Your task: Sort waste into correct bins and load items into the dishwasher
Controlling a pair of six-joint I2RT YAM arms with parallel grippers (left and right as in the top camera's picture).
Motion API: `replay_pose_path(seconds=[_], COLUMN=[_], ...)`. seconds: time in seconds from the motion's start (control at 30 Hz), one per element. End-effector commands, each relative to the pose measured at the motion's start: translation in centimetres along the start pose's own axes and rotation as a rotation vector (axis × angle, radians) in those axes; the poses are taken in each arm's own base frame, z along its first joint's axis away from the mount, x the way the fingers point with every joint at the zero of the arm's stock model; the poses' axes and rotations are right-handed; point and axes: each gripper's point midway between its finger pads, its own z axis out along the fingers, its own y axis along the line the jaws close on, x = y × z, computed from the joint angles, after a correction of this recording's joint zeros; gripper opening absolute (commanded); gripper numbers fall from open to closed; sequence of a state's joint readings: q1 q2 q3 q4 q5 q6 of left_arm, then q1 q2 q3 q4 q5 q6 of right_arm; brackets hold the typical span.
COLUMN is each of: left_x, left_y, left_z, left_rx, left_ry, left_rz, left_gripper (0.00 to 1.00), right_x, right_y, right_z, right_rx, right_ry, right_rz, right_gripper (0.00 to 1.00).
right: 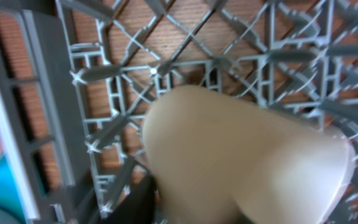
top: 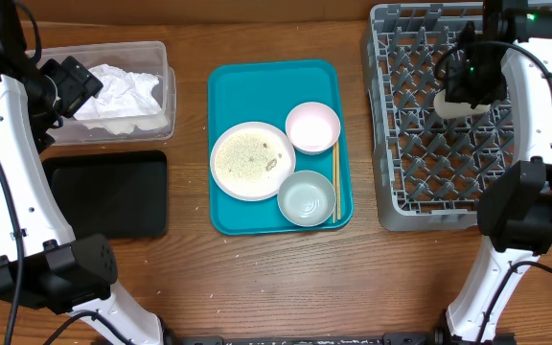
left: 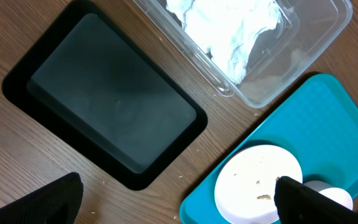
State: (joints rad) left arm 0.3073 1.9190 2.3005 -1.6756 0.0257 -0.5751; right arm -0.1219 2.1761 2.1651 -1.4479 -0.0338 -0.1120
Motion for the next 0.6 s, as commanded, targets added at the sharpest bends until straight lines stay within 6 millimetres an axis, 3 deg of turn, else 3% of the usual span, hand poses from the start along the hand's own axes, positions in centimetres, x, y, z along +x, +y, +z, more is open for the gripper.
replay_pose_path(seconds=[0.0,0.2,0.4,0.57], left_x=[-0.1,-0.1,-0.1,-0.1], left_y=[-0.3,-0.3,-0.3,-0.3], left_z=[0.0,0.0,0.0,0.0], left_rx=[0.003,0.003,0.003,0.003], left_ry=[-0.006,-0.006,-0.006,-0.006], left_rz=[-0.005,-0.005,-0.005,-0.005], left_gripper=[1.00,1.00,1.00,1.00], right_x=[-0.1,-1.1,-3.6,-6.1], right_y=[0.0,0.2,1.2,2.0], right_z=[-0.2,-2.1,-6.6,-9.2], right_rx=[0.010,0.004,-0.072,-0.297], right_ry=[-0.008,-0.058,-0.202,-0.330], right_rz=[0.029,0.069,0.073,0.084], right_gripper=[0.16,0.04,0.04,0.04])
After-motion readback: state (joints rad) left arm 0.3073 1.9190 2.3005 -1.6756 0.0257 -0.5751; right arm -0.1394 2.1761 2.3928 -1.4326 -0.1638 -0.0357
